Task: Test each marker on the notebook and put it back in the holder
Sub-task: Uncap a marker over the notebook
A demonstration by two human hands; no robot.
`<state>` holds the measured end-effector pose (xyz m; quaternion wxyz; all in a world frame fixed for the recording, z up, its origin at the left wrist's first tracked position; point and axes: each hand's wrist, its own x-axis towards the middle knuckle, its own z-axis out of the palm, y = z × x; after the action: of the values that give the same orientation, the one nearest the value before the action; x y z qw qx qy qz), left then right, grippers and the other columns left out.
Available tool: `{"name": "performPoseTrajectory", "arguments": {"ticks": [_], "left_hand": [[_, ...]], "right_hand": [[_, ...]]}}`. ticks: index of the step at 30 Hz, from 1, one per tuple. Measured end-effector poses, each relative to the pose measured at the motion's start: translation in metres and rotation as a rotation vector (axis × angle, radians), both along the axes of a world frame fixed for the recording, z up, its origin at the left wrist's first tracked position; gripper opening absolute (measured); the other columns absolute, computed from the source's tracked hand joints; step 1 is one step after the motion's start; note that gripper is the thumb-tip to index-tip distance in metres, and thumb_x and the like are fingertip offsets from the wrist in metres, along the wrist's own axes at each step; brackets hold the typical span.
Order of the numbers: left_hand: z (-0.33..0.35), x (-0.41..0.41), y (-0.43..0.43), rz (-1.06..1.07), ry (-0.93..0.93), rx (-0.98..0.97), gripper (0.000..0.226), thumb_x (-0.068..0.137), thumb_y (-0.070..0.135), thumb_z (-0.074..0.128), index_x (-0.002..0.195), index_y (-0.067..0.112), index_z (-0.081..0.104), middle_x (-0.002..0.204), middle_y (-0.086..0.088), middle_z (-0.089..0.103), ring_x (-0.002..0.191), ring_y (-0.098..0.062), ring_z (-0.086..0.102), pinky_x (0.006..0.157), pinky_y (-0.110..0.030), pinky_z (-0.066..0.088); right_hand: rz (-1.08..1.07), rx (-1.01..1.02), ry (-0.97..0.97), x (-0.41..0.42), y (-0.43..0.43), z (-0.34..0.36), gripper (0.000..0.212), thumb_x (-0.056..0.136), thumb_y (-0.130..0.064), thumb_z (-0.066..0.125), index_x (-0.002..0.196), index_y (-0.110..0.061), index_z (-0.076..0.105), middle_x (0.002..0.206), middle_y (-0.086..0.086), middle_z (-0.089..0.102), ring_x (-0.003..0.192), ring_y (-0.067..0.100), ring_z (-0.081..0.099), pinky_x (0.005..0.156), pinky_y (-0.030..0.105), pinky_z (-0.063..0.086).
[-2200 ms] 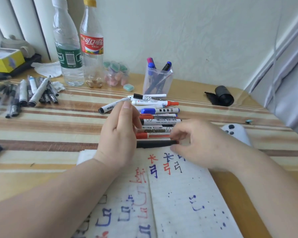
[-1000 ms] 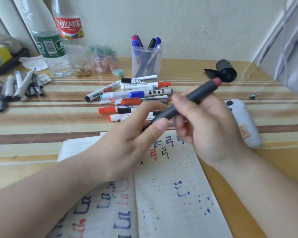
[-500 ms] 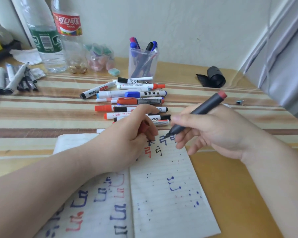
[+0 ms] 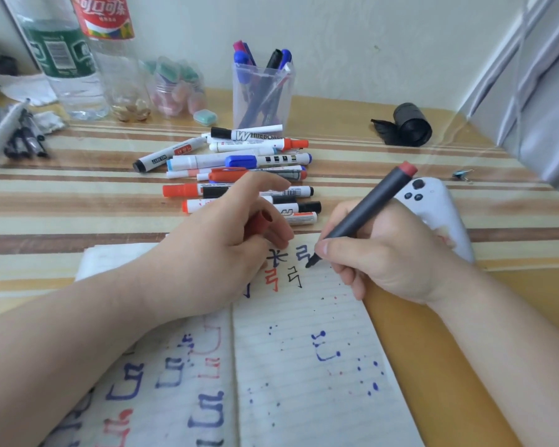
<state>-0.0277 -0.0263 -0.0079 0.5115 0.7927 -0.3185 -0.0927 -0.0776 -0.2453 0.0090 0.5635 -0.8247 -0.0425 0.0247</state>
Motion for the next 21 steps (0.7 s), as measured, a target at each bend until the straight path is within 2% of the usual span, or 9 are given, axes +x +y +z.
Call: {"name": "performPoseTrajectory", "arguments": {"ticks": [12, 17, 21], "left_hand": [[0.0008, 0.0002, -0.0005, -0.011, 0.014, 0.003, 0.059, 0.077, 0.008, 0.039, 0.129, 0.035, 0.043, 0.098, 0.011, 0.071, 0.093, -0.01, 0.069, 0.078, -0.031, 0.05], [-0.0004, 0.0007, -0.0008, -0.014, 0.016, -0.001, 0.06, 0.076, 0.008, 0.039, 0.13, 0.035, 0.044, 0.1, 0.01, 0.071, 0.098, -0.013, 0.069, 0.079, -0.036, 0.052], [-0.0013, 0.0015, -0.0002, -0.012, 0.018, -0.001, 0.06, 0.076, 0.008, 0.039, 0.13, 0.033, 0.044, 0.1, 0.011, 0.071, 0.097, -0.012, 0.069, 0.079, -0.035, 0.051]], "right_hand": [[-0.008, -0.058, 0.008, -0.0007, -0.0014, -0.002, 0.019, 0.077, -0.021, 0.073, 0.075, -0.004, 0.066, 0.058, 0.007, 0.062, 0.046, 0.031, 0.059, 0.042, 0.031, 0.047], [-0.01, -0.109, 0.008, -0.0013, -0.0001, 0.0004, 0.018, 0.078, -0.022, 0.073, 0.076, -0.005, 0.065, 0.057, 0.006, 0.062, 0.046, 0.032, 0.061, 0.043, 0.034, 0.048], [-0.021, -0.143, 0.0, -0.0014, -0.0008, 0.0012, 0.015, 0.088, -0.008, 0.074, 0.077, -0.003, 0.064, 0.057, 0.006, 0.061, 0.046, 0.032, 0.061, 0.043, 0.035, 0.049]]}}
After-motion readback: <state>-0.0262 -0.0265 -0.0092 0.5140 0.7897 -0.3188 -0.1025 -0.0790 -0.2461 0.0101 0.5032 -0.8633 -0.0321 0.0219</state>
